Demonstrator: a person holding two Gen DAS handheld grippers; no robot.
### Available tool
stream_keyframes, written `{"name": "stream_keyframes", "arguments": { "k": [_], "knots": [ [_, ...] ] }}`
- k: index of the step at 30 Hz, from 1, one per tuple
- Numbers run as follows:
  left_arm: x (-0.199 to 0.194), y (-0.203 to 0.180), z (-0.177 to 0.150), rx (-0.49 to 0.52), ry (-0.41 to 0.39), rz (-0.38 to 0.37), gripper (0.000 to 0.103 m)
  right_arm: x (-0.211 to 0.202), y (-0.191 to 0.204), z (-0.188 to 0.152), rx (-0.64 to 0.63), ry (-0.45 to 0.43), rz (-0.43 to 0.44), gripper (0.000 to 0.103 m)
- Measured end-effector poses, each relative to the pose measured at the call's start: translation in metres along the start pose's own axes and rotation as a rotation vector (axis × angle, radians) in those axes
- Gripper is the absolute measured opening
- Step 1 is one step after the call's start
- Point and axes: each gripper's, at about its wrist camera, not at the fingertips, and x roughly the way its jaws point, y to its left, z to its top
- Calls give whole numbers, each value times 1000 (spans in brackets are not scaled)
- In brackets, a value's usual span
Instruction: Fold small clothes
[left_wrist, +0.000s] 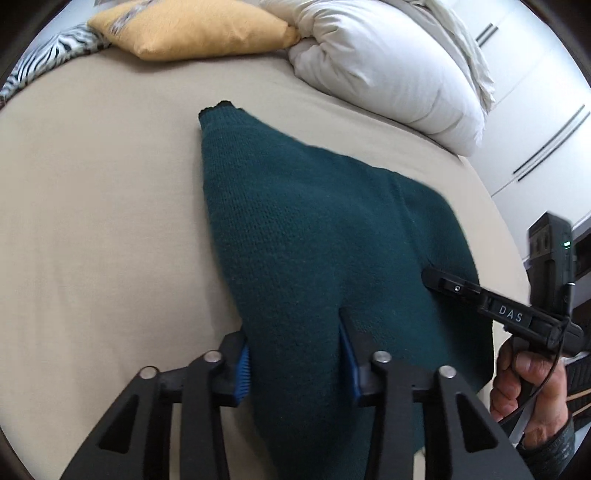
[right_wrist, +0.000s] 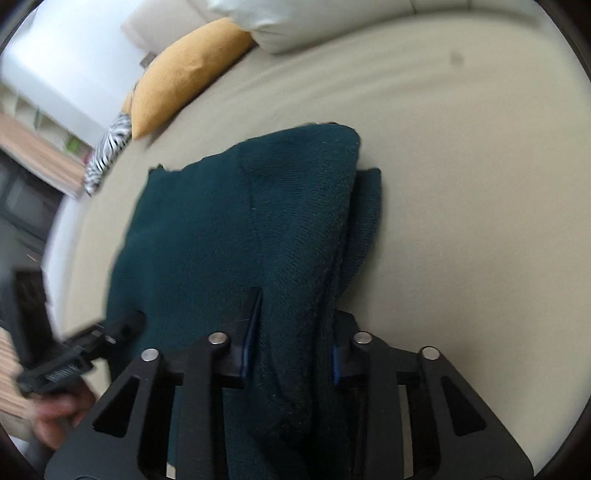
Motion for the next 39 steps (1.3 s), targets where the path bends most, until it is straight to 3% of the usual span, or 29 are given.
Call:
{"name": "stream_keyframes", "arguments": {
  "k": [2, 8, 15, 20, 25, 29, 32, 34, 36, 39],
  "knots": [
    [-18, -4, -8, 34, -12, 27, 38, -16, 24, -9, -68, -45, -77, 22],
    [-99, 7, -52, 107, -78, 49, 38, -77, 103, -54, -238, -145, -108, 21],
    [-182, 41, -125, 118, -106, 107, 38, -97, 184, -128, -288, -139, 25, 21],
    [-199, 78, -163, 50, -99, 127, 38, -76, 234, -167, -275, -95, 110, 21],
    [-165, 118, -170, 11, -43, 180, 45, -47, 248, -183, -260, -52, 125, 21],
    [-148, 146, -176, -49, -67, 97, 59, -1, 217, -186, -136, 35, 133, 26],
    [-148, 154, -180, -81, -84, 58, 60, 22, 180, -192, 27, 44, 310, 28],
    [-152, 149, -181, -75, -94, 74, 60, 23, 175, -193, 53, 45, 353, 29],
    [-160, 143, -180, -74, -97, 94, 58, 15, 181, -191, 34, 46, 323, 37],
    [-179, 131, -172, -66, -138, 166, 56, -11, 181, -180, 29, -20, 216, 40]
  ]
}}
